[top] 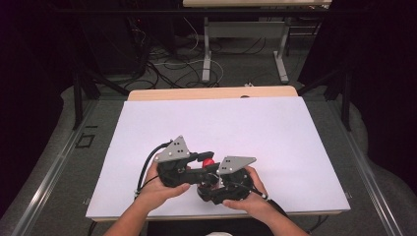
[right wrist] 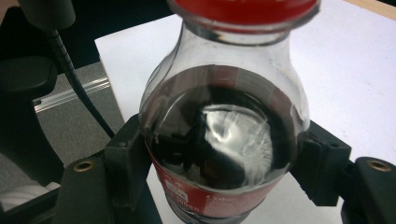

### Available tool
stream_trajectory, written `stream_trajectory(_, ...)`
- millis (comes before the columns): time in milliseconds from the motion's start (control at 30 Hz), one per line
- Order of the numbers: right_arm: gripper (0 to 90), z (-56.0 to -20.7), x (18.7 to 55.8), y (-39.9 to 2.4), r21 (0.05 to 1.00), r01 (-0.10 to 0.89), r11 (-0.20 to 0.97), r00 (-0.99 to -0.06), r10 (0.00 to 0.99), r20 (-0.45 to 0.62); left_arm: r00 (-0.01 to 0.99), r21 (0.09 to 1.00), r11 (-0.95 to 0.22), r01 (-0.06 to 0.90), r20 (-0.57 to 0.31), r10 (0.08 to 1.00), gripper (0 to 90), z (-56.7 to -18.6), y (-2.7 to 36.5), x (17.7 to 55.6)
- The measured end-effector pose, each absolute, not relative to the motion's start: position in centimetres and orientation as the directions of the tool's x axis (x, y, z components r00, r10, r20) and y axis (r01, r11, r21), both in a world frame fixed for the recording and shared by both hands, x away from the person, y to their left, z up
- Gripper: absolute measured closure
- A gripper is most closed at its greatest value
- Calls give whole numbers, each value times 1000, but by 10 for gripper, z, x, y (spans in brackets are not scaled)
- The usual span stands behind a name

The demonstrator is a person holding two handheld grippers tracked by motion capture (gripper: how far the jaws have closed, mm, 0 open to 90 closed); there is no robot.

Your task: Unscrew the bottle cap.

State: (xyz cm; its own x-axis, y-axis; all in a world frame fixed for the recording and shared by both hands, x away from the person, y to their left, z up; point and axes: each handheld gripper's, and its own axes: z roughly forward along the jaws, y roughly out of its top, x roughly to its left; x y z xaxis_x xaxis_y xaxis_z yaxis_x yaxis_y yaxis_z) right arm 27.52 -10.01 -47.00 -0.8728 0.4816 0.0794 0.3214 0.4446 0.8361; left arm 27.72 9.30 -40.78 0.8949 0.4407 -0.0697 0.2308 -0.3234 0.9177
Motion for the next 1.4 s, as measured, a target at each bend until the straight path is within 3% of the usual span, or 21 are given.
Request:
stream_trajectory(267,295,-472,276,-99,822,330,464,-852,521,49,737,926,-239,292,-59,673,611,-414,75,253)
stream_trajectory(400,295,-471,277,-101,824,333,458,-857,511,62,753,928,-228,293,-77,654,512,-410,79,255)
stream_trajectory(500,295,-471,279,-104,832,338,440,-855,512,77,782,921,-223,320,-124,611,501,-406,90,261)
stream_trajectory(600,295,-470,279,-105,834,338,436,-856,510,80,840,914,-253,316,-146,522,502,-404,99,270)
stream_trajectory(767,295,-469,278,-102,835,335,437,-865,494,88,874,915,-264,304,-157,460,525,-407,102,280)
stream_trajectory(833,295,-470,278,-102,834,331,441,-866,492,84,883,917,-272,290,-147,446,589,-408,100,280)
stream_trajectory(1000,295,-471,278,-102,830,344,438,-857,508,87,833,923,-260,282,-101,544,614,-409,90,268)
stream_trajectory(1167,295,-473,278,-101,830,343,440,-844,533,65,713,929,-220,296,-61,699,613,-412,73,248)
stream_trajectory(1267,295,-472,278,-102,823,350,447,-847,526,75,718,929,-234,286,-46,695,549,-410,72,245)
stream_trajectory(1400,295,-472,279,-103,832,340,438,-855,513,79,765,925,-231,302,-91,638,481,-403,85,252)
